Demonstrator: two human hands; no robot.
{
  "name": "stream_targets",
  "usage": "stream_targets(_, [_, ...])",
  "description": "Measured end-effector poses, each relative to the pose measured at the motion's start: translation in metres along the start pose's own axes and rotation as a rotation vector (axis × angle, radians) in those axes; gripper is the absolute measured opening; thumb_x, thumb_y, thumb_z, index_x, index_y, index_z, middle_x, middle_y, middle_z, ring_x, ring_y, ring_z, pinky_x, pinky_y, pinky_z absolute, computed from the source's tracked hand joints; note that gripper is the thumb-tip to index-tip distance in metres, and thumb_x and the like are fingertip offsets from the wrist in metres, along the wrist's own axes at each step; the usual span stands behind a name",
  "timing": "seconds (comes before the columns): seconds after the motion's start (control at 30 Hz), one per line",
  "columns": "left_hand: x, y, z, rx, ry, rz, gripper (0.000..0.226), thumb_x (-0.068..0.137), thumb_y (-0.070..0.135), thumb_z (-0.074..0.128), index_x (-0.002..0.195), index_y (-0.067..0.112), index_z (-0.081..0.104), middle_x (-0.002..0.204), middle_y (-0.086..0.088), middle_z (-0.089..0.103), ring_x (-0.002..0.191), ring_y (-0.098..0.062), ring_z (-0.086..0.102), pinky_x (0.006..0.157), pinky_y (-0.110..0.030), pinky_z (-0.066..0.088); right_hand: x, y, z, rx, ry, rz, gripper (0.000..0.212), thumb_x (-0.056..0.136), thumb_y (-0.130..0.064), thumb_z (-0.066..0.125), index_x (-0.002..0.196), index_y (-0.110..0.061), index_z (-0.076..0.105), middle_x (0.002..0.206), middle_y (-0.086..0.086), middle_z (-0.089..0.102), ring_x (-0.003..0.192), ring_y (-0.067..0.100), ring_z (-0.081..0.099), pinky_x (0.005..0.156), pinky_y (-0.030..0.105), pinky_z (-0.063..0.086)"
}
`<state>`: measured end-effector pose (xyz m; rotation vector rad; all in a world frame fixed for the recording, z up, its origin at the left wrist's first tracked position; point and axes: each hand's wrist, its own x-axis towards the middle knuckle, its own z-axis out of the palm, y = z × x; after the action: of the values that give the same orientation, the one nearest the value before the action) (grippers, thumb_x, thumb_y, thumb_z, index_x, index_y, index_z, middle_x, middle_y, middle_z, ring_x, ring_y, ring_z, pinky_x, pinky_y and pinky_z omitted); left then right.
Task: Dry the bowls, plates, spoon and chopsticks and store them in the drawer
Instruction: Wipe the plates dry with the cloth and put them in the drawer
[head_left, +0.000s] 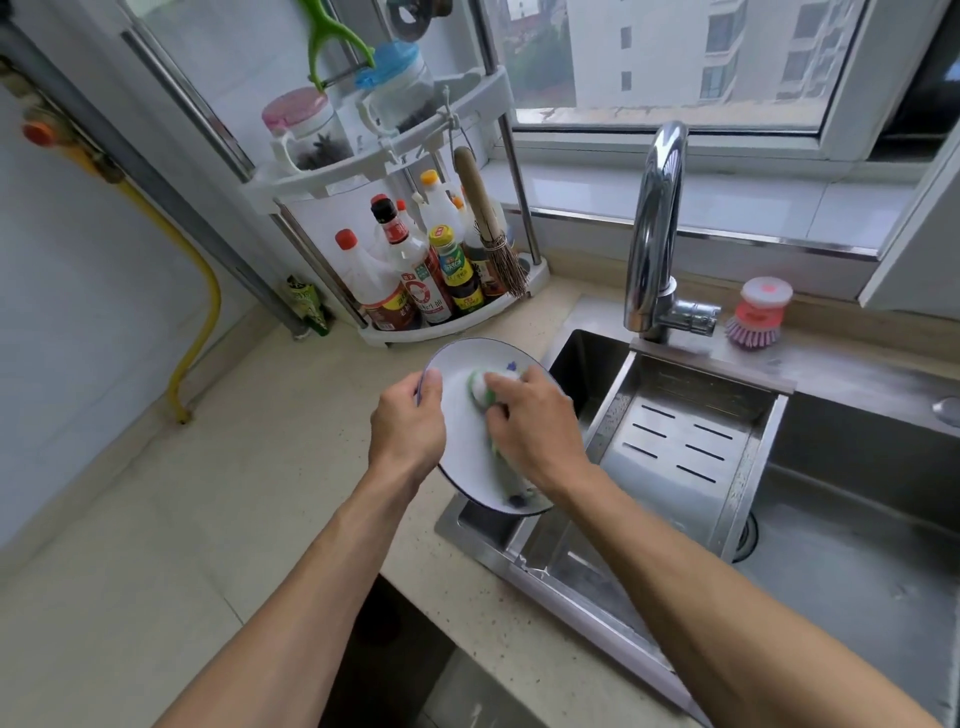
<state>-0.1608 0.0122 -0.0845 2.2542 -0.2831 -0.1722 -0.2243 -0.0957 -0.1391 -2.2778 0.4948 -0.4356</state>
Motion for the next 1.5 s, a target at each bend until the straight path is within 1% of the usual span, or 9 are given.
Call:
stream_targets(0.13, [0.003,-0.005,-0.002,-0.031,-0.014,-0.019,0.045,0.106,0.033,0.045,0.065,0.014,0.048,0.06,0.003,0.046,0.058,-0.017,0.039,0.056,-0.032,0.031,-0.02,-0.013,0.005,-0.035,-0.077,-0.27,0.048,0.091,-0.041,0.035,0.129,-0.034,0.062,0.099,0.008,0.055,0.075,0.031,0.056,0.063,0.034,0.044])
stream_targets(0.27, [-0.004,-0.003,0.0,0.02,-0.048,0.0,0.047,0.105,0.034,0.044,0.063,0.017,0.032,0.058,0.003,0.032,0.058,-0.019,0.028,0.057,-0.033,0.021,0.005,0.016,0.001,-0.204,0.037,-0.081,0.04,0.103,-0.04,0.037,0.139,-0.034,0.053,0.119,0.009,0.061,0.109,0.028,0.046,0.085,0.038,0.037])
stream_targets(0.4, [-0.001,-0.001,0.0,-0.051,-0.024,-0.08,0.046,0.106,0.034,0.043,0.067,0.013,0.057,0.066,-0.007,0.059,0.063,-0.022,0.05,0.06,-0.033,0.038,-0.016,-0.01,0.007,-0.069,-0.095,-0.321,0.055,0.093,-0.041,0.026,0.132,-0.023,0.06,0.108,0.016,0.052,0.092,0.032,0.049,0.075,0.041,0.045])
stream_targets(0.57, [0.006,0.001,-0.014,-0.031,-0.179,-0.033,0.044,0.106,0.035,0.042,0.074,0.016,0.065,0.068,-0.005,0.065,0.061,-0.019,0.052,0.059,-0.031,0.038,0.019,0.02,-0.013,-0.415,0.005,-0.609,0.048,0.086,-0.018,0.063,0.134,-0.021,0.055,0.119,0.017,0.055,0.094,0.03,0.055,0.074,0.043,0.053])
stream_targets(0.73, [0.011,0.01,-0.021,0.08,-0.091,0.018,0.045,0.105,0.038,0.042,0.066,0.017,0.05,0.062,0.001,0.052,0.059,-0.019,0.046,0.056,-0.031,0.032,0.022,0.047,-0.028,-0.57,-0.016,-0.506,0.046,0.085,-0.011,0.069,0.131,-0.013,0.062,0.118,0.018,0.059,0.094,0.031,0.057,0.073,0.042,0.053])
stream_targets(0.97, [0.007,0.016,-0.014,0.172,-0.201,0.091,0.043,0.105,0.034,0.045,0.068,0.014,0.048,0.061,0.003,0.044,0.062,-0.02,0.04,0.058,-0.034,0.029,0.034,0.043,-0.036,-0.588,0.078,-0.714,0.042,0.084,-0.01,0.061,0.125,-0.008,0.062,0.12,0.016,0.057,0.093,0.027,0.049,0.073,0.04,0.055])
stream_targets(1.2, [0.0,0.012,-0.015,0.255,-0.129,0.14,0.036,0.105,0.036,0.042,0.098,0.013,0.068,0.088,-0.01,0.07,0.086,-0.028,0.063,0.077,-0.04,0.05,0.013,0.066,-0.027,-0.635,-0.078,-0.644,0.038,0.085,-0.009,0.063,0.122,-0.008,0.068,0.105,0.01,0.061,0.083,0.022,0.053,0.065,0.033,0.053])
stream_targets(1.37, [-0.003,0.007,-0.013,0.179,-0.111,0.158,0.038,0.105,0.038,0.042,0.093,0.011,0.066,0.085,-0.016,0.068,0.078,-0.029,0.061,0.068,-0.04,0.047,0.023,0.054,-0.03,-0.511,0.067,-0.558,0.042,0.082,-0.005,0.063,0.124,-0.005,0.066,0.112,0.016,0.061,0.087,0.028,0.055,0.073,0.038,0.057])
stream_targets(1.5, [-0.004,0.005,-0.018,0.103,0.045,0.11,0.034,0.106,0.036,0.041,0.097,0.017,0.068,0.083,-0.003,0.069,0.079,-0.022,0.064,0.067,-0.037,0.05,-0.011,0.053,-0.008,-0.309,-0.193,-0.403,0.029,0.1,-0.022,0.05,0.125,-0.016,0.063,0.115,0.005,0.053,0.103,0.02,0.046,0.084,0.031,0.046])
